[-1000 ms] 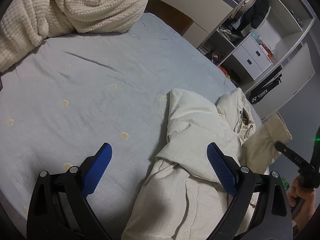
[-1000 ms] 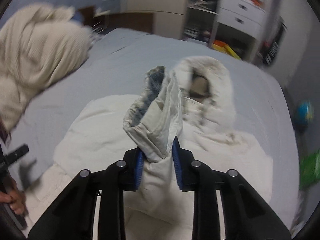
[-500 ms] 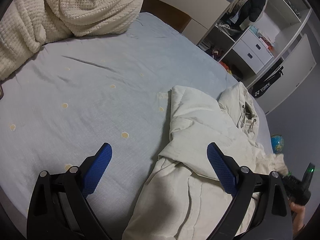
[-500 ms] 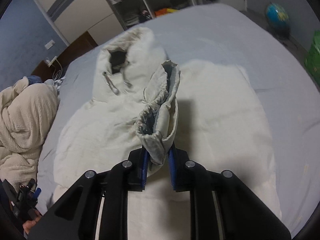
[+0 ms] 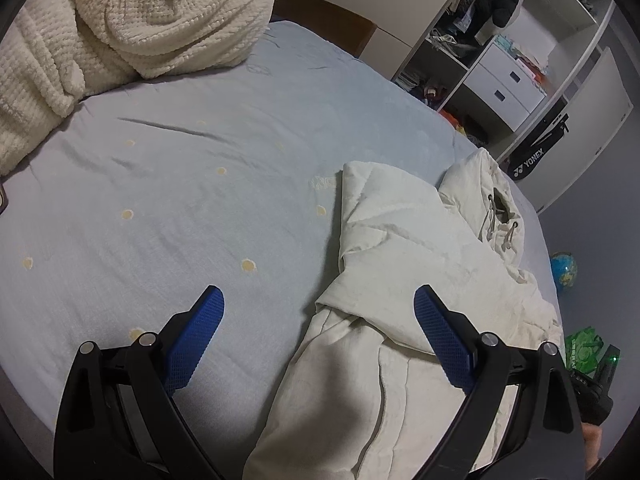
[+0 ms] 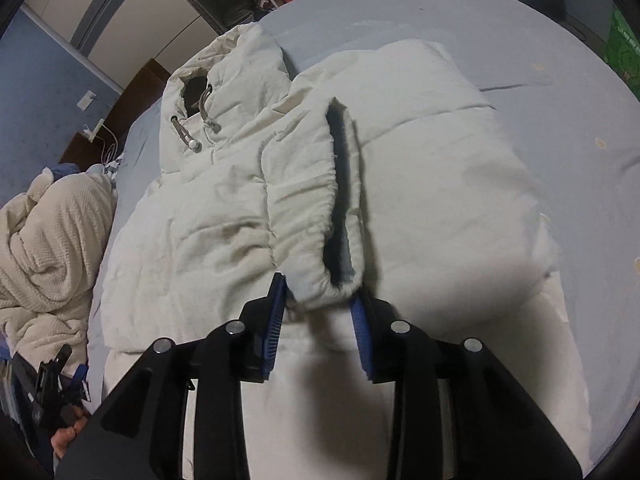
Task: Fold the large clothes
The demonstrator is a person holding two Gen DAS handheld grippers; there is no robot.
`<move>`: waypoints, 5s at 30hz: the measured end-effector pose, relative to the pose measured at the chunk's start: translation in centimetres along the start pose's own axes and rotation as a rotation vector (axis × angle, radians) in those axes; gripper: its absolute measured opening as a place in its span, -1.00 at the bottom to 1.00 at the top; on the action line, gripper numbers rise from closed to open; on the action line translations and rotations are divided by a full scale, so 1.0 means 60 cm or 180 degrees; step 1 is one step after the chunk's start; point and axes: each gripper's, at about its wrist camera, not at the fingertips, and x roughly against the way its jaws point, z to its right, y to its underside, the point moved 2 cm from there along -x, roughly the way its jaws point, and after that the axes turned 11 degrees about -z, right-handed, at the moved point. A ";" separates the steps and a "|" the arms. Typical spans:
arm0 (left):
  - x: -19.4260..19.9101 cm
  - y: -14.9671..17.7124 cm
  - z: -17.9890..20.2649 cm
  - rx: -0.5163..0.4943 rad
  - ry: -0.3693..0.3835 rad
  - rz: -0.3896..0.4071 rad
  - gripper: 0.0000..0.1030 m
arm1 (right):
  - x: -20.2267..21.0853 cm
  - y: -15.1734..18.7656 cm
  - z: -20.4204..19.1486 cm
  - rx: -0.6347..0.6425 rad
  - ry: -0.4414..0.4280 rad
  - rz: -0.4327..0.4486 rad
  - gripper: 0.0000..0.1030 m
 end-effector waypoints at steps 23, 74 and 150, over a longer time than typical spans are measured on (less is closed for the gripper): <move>-0.007 0.005 0.021 -0.0165 -0.0185 -0.0069 0.84 | 0.073 0.079 0.112 0.0244 0.0421 -0.0099 0.27; -0.180 -0.067 0.220 -0.1356 -0.0339 -0.0586 0.84 | 0.063 -0.225 0.009 0.0823 0.0228 -0.0166 0.36; -0.025 -0.004 0.174 -0.0929 -0.0039 -0.0115 0.87 | 0.014 -0.088 -0.185 0.1816 -0.0117 0.0603 -0.81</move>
